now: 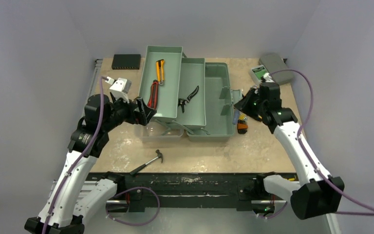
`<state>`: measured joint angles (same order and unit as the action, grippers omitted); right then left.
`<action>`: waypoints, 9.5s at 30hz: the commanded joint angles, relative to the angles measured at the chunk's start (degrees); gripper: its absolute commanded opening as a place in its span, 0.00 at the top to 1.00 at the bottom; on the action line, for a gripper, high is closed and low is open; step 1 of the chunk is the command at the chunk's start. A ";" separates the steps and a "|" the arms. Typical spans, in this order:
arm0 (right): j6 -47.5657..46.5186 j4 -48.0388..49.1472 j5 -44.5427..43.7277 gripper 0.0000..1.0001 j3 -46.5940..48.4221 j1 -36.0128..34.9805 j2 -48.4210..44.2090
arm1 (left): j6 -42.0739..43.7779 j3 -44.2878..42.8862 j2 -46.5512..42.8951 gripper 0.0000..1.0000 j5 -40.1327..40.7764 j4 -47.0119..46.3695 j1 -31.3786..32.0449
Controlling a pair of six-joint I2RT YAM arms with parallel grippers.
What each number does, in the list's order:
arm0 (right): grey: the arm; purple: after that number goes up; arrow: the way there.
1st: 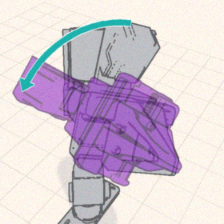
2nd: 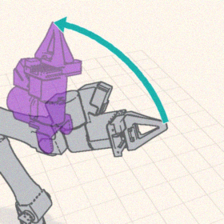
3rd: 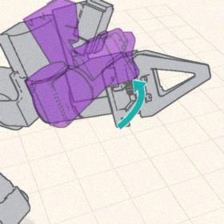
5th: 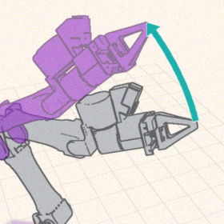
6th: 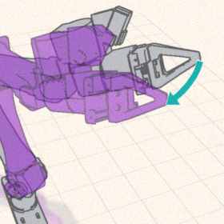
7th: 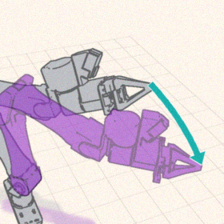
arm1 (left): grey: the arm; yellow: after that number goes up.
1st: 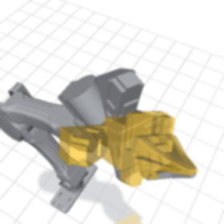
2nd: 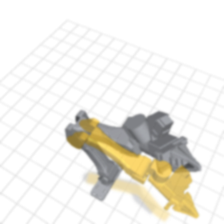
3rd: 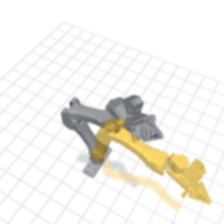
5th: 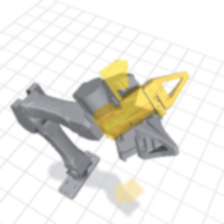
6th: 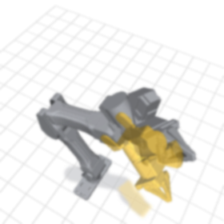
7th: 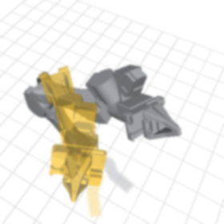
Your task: Pack the tool kit
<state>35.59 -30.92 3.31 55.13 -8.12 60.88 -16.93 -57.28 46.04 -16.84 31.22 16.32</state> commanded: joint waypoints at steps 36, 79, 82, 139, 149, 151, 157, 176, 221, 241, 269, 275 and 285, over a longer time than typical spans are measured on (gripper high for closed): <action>-4.04 -2.54 -8.17 0.36 23.44 -17.09 15.65 | 2.78 -0.29 -4.55 0.06 0.66 -2.39 -0.58; -2.49 8.23 -8.78 0.15 -6.02 5.39 25.33 | 2.16 -0.64 -4.83 0.06 -0.18 -1.87 -0.67; -3.66 7.82 -11.72 0.15 -5.28 5.21 28.64 | 2.17 -0.64 -4.74 0.06 -0.07 -1.86 -0.67; -5.98 -5.02 -10.32 0.67 15.18 -5.54 2.59 | 2.60 -0.81 -3.33 0.06 -0.64 -1.88 -0.76; -7.60 -13.44 -21.45 0.01 7.74 -2.80 8.50 | 2.36 -0.82 -2.85 0.05 -1.35 -1.96 -0.85; -7.87 -11.51 -19.85 0.01 4.13 -0.11 8.85 | 2.27 -0.90 -2.51 0.05 -1.69 -1.96 -0.85; -6.11 -5.76 -14.62 0.04 -1.95 3.39 12.32 | 1.83 -0.91 -2.23 0.06 -2.82 -2.15 -0.85; -6.20 4.57 -14.96 0.22 -3.02 3.12 33.36 | 2.16 -1.02 -2.09 0.06 -2.27 -1.88 -0.85; -5.62 -4.79 -6.11 0.78 18.60 -6.22 9.82 | 2.25 -1.01 -3.19 0.05 -2.14 -1.69 -0.85; -6.95 -0.03 -9.35 0.74 50.16 -21.05 42.09 | 2.25 -1.02 -3.24 0.06 -2.08 -1.63 -0.85; -9.12 4.68 -6.69 0.08 48.52 -17.89 40.16 | 2.22 -0.91 -2.09 0.05 -1.88 -1.61 -0.85; -8.87 -0.17 -5.52 0.05 38.48 -8.88 30.13 | 2.01 -0.91 -2.01 0.06 -2.45 -1.77 -0.85; -4.72 -5.06 -8.34 0.01 25.53 10.19 23.11 | 0.94 -0.50 -2.05 0.06 -4.00 -2.44 -0.48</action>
<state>27.75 -33.89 -4.82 85.03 -5.04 86.43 -15.46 -57.28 44.25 -19.33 30.94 15.81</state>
